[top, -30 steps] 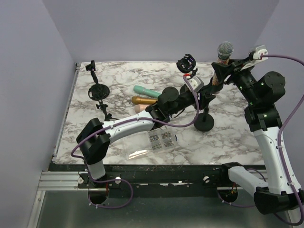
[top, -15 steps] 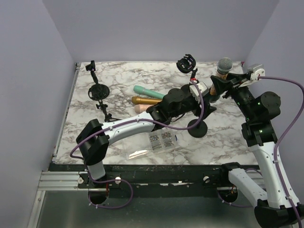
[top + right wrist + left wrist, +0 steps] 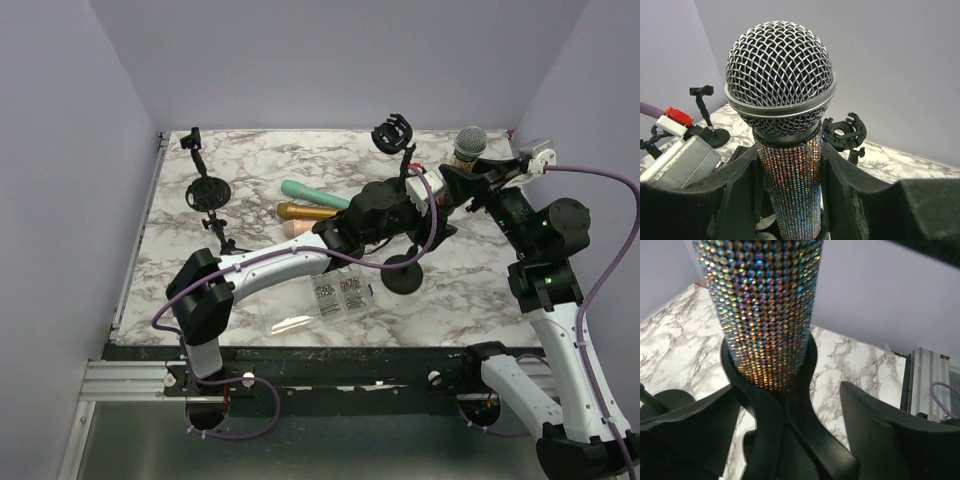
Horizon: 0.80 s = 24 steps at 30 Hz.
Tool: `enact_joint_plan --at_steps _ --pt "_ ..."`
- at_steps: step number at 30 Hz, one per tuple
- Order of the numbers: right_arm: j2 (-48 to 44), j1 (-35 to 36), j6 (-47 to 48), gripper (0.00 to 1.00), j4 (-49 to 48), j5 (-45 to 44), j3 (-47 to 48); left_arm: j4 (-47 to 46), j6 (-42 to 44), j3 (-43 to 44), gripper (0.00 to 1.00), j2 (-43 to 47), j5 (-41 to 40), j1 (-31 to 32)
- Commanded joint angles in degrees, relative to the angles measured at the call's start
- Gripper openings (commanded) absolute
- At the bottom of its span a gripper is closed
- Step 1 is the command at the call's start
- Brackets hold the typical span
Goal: Remove the microphone from the stand
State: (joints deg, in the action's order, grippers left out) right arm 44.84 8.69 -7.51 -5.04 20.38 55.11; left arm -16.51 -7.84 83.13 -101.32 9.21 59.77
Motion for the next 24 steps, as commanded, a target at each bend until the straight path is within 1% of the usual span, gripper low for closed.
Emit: enact_joint_plan --at_steps 1,2,3,4,13,18,21,24 --pt "-1.44 0.27 -0.2 0.01 -5.63 -0.37 0.78 2.54 0.71 1.04 0.68 -0.71 1.57 0.35" --pt "-1.52 0.32 -0.06 0.01 -5.48 -0.59 0.95 2.41 0.8 0.65 0.58 -0.53 1.94 0.31" --pt "-1.55 0.28 0.09 0.01 -5.33 -0.85 1.09 2.3 0.96 0.28 0.36 -0.37 2.7 0.19" --pt "-1.61 0.28 0.33 0.01 -5.19 -1.07 1.22 2.48 0.94 0.14 0.0 -0.26 3.09 0.11" --pt "0.2 0.27 1.09 0.01 -3.26 -2.81 5.87 2.53 1.33 -0.39 0.0 -0.39 5.73 -0.09" --pt "2.47 0.25 1.09 0.01 -4.03 -3.57 11.11 2.23 1.55 -0.93 0.0 -1.23 6.03 -0.09" --pt "4.86 0.25 1.28 0.01 -4.28 -2.83 14.93 2.19 1.98 -0.99 0.0 -1.89 6.66 -0.09" --pt "6.28 0.28 1.19 0.01 -5.29 -1.26 16.68 2.19 2.47 -1.15 0.0 -2.13 6.93 -0.09"
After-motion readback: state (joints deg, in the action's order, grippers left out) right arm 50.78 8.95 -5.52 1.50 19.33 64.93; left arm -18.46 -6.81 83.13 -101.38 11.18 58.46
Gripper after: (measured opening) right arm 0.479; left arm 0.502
